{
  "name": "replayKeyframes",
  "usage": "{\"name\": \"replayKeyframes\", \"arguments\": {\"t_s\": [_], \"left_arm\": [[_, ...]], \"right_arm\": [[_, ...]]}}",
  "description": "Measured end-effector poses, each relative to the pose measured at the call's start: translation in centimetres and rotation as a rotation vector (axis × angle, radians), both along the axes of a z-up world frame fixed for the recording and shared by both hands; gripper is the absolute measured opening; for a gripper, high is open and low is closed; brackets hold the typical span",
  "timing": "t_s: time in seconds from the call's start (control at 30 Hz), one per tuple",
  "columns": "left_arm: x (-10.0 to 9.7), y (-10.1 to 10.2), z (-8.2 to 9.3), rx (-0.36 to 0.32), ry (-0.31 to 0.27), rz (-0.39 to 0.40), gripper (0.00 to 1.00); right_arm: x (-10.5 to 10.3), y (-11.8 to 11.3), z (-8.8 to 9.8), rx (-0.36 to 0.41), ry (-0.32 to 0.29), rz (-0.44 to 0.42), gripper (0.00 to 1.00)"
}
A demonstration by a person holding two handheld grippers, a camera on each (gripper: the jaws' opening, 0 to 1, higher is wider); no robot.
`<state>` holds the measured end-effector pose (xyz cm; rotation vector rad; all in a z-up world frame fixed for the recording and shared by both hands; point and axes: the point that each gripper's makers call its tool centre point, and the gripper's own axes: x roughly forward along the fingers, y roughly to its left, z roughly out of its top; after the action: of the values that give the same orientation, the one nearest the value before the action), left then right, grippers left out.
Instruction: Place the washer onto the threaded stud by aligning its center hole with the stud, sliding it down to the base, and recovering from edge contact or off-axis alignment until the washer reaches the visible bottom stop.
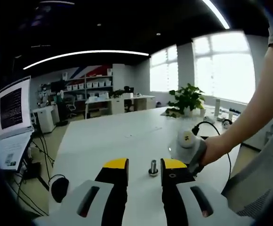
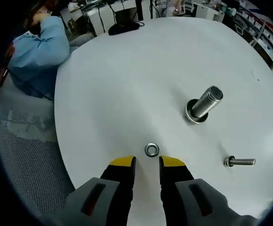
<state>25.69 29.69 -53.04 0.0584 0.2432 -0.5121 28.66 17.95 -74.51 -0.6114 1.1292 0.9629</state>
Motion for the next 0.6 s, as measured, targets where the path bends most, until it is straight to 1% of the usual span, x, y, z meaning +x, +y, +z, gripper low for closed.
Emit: {"name": "replayKeyframes", "arguments": {"t_s": [0.17, 0.2, 0.23, 0.27, 0.3, 0.37, 0.5, 0.6], "left_arm": [[0.0, 0.0, -0.1, 0.010, 0.003, -0.001, 0.25], [0.1, 0.1, -0.1, 0.020, 0.000, 0.004, 0.24], [0.1, 0.1, -0.1, 0.016, 0.001, 0.003, 0.24], [0.1, 0.1, -0.2, 0.008, 0.005, 0.004, 0.24], [0.1, 0.2, -0.2, 0.009, 0.007, 0.006, 0.24], [0.1, 0.2, -0.3, 0.009, 0.008, 0.005, 0.24], [0.1, 0.2, -0.2, 0.012, 0.004, 0.005, 0.24], [0.1, 0.2, -0.3, 0.015, 0.007, 0.005, 0.24]], "right_arm": [[0.9, 0.3, 0.2, 0.004, -0.004, -0.012, 0.22], [1.0, 0.5, 0.2, 0.005, -0.004, -0.009, 0.22], [1.0, 0.6, 0.2, -0.001, -0.004, 0.001, 0.21], [1.0, 0.6, 0.1, -0.019, -0.012, 0.029, 0.20], [1.1, 0.5, 0.1, -0.050, -0.026, 0.076, 0.19], [1.1, 0.4, 0.0, -0.082, -0.038, 0.125, 0.18], [1.2, 0.5, -0.2, -0.099, -0.019, 0.136, 0.18], [1.0, 0.5, -0.2, -0.135, -0.016, 0.193, 0.17]]}}
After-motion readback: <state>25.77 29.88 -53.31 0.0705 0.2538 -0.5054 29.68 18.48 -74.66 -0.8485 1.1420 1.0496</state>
